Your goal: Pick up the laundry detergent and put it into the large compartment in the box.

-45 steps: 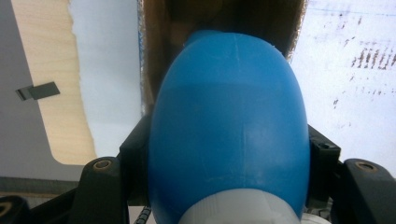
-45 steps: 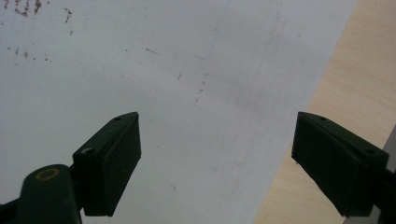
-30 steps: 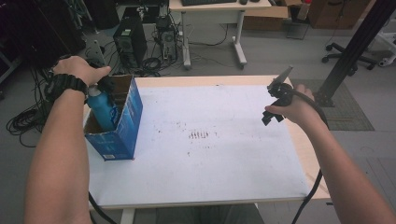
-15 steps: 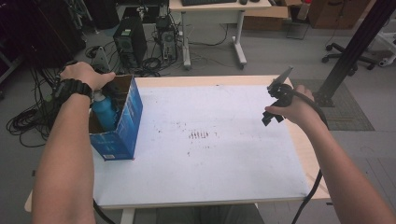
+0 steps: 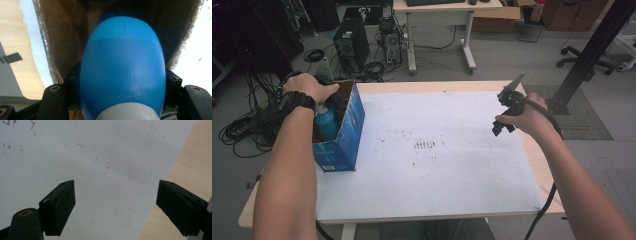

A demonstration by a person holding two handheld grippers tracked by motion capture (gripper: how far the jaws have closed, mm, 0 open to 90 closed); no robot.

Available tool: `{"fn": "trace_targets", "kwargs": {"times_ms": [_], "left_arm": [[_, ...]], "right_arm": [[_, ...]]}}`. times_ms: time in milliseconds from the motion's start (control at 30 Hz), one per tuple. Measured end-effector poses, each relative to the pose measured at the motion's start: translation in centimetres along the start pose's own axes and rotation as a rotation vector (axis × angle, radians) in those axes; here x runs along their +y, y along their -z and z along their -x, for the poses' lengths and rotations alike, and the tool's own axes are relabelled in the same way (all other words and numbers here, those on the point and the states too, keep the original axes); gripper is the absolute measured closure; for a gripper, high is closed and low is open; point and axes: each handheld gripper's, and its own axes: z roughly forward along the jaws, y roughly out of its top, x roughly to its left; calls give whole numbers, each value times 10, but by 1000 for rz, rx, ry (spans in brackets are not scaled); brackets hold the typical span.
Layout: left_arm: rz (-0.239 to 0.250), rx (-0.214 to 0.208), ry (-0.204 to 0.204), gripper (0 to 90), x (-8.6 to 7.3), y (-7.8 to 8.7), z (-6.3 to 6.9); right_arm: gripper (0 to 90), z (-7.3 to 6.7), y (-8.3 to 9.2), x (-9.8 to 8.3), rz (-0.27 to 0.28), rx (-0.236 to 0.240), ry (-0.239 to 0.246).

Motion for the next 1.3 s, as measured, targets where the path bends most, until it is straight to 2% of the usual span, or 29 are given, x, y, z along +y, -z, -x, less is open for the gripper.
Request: {"fn": "trace_targets", "kwargs": {"times_ms": [267,767,1300], "left_arm": [[-8,10,-6,372,1,-9,-1],[-8,-3,-18,372,2,-24,-1],[-1,3,-25,370,1,-26,1]], "right_arm": [[158,-2,-2,1,-4,-2,8],[158,-3,-2,1,-3,-8,13],[158,-3,0,-1,4,-5,14]]}}
